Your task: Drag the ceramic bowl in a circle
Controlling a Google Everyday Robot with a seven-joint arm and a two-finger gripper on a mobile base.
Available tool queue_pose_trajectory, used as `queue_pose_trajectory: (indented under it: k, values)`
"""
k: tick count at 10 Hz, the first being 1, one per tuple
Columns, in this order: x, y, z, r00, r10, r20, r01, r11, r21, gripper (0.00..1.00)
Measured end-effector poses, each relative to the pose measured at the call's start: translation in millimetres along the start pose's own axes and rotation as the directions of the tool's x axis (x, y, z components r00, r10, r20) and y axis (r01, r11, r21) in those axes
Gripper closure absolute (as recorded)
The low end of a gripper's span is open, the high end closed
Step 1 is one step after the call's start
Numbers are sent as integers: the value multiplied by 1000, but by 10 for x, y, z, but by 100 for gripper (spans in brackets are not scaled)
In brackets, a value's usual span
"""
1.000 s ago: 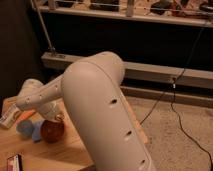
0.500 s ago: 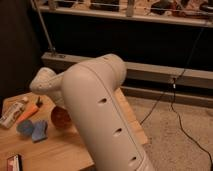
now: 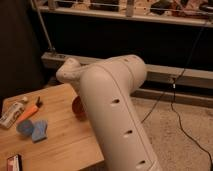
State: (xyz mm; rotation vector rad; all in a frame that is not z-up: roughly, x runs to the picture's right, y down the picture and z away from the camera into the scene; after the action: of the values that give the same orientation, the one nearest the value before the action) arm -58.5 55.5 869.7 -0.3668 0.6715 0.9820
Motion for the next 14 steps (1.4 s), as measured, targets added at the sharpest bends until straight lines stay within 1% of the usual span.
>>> queue_pose_trajectory:
  k: [1, 2, 3, 4, 5, 6, 7, 10, 11, 12, 13, 14]
  values:
    - [153, -248, 81, 999, 36, -25, -36, 999, 16, 100]
    - [305, -432, 124, 998, 55, -42, -53, 998, 31, 100]
    - [435, -541, 149, 997, 58, -52, -56, 998, 41, 100]
    - [648, -641, 161, 997, 46, -63, -43, 998, 52, 100]
    - [794, -656, 155, 997, 26, -66, -23, 998, 57, 100]
    - [976, -632, 137, 998, -6, -67, 9, 998, 58, 100]
    - [1187, -549, 107, 997, -48, -65, 52, 997, 54, 100]
    - [1593, -323, 40, 991, -123, -49, 124, 992, 29, 100]
    - [1753, -143, -1, 985, -168, -34, 168, 986, 10, 100]
    - [1843, -18, -20, 980, -195, -29, 195, 981, -4, 100]
    - [1929, 125, -29, 973, -229, -21, 229, 973, -17, 100]
    - [2030, 320, -37, 963, -270, -17, 269, 962, -37, 100]
